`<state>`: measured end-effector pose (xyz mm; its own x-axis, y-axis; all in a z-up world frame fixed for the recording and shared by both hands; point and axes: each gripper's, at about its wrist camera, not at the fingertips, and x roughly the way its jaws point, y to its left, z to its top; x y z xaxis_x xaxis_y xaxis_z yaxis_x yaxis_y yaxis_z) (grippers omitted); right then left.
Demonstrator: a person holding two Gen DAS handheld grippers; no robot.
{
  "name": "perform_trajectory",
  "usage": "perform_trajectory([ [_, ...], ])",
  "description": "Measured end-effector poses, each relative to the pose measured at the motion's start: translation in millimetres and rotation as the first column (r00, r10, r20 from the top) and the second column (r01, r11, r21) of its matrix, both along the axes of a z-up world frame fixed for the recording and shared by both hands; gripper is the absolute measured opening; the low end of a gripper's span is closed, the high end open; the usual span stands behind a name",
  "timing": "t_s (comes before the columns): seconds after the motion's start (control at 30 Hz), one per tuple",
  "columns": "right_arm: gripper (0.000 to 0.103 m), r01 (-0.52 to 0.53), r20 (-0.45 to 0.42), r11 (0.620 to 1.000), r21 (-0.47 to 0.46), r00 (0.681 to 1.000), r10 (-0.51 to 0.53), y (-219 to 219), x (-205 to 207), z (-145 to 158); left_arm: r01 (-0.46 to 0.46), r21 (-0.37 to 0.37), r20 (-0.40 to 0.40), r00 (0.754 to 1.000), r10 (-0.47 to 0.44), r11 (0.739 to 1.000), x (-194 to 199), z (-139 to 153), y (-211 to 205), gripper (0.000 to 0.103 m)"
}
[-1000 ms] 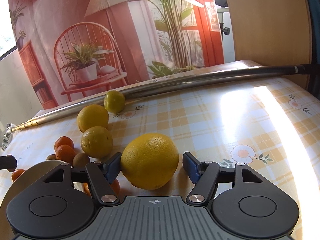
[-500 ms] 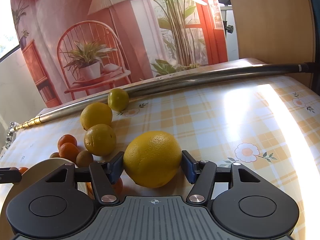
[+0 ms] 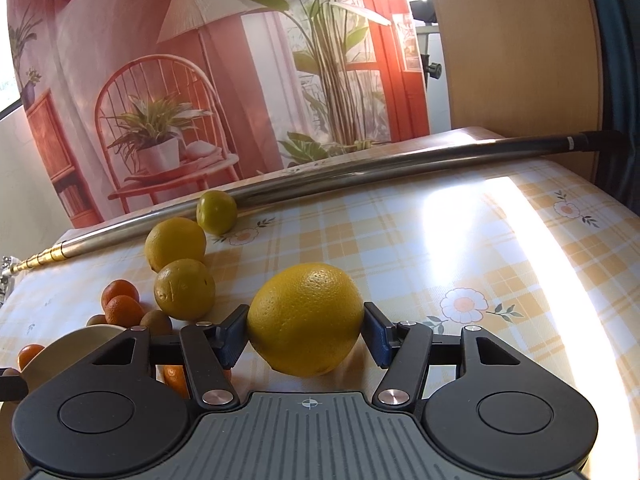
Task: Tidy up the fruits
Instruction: 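Lower the kiwi into the white bowl and open the left tool while the right tool carries the grapefruit over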
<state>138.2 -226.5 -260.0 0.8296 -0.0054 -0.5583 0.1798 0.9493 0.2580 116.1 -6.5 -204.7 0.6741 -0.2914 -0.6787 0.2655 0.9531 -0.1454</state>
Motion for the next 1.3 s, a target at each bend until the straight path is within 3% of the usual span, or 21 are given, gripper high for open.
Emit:
perform_trajectory([
  [0.2, 0.055, -0.025, 0.02, 0.999, -0.035, 0.999, 0.026, 14, -14, 19, 0.007, -0.003, -0.012, 1.0, -0.007, 1.0, -6, -3, 0, 0.029],
  [0.53, 0.055, -0.193, 0.031, 0.978, -0.085, 0.98, 0.196, 60, -36, 47, 0.017, 0.014, -0.003, 1.0, -0.017, 1.0, -18, -8, -2, 0.029],
  [0.77, 0.055, -0.291, -0.026, 0.954, -0.076, 0.957, 0.29, 89, -46, 41, 0.03, 0.034, -0.004, 1.0, -0.03, 0.999, -24, -11, -3, 0.029],
  [1.3, 0.055, -0.347, -0.109, 0.935, -0.076, 0.935, 0.338, 102, -49, 26, 0.02, 0.038, -0.005, 1.0, -0.02, 0.999, -28, -15, -3, 0.029],
])
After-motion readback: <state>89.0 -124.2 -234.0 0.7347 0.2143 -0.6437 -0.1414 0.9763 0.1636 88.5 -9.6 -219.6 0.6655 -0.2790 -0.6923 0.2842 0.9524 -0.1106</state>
